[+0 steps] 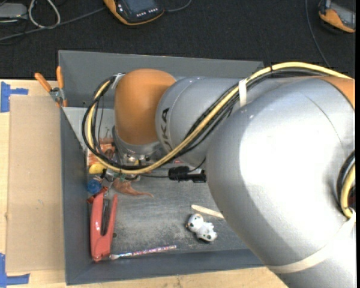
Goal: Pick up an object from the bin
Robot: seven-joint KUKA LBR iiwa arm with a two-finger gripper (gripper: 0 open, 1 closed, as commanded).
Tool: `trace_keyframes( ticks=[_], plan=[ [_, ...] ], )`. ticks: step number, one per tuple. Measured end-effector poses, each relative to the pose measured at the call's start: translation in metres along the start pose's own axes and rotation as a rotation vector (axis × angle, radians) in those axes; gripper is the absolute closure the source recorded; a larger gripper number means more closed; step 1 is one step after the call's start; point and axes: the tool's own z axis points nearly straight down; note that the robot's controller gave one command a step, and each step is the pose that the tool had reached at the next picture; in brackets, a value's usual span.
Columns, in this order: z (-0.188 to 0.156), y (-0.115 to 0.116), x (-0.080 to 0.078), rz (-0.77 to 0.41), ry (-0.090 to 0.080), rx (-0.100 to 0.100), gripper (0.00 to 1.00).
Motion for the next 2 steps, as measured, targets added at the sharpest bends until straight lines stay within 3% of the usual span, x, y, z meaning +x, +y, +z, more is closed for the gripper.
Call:
trace_keyframes(
  ticks=[2],
  plan=[
    [-0.078,0.001,-0.001,-0.002,-0.003,-0.003,1.0]
  ],
)
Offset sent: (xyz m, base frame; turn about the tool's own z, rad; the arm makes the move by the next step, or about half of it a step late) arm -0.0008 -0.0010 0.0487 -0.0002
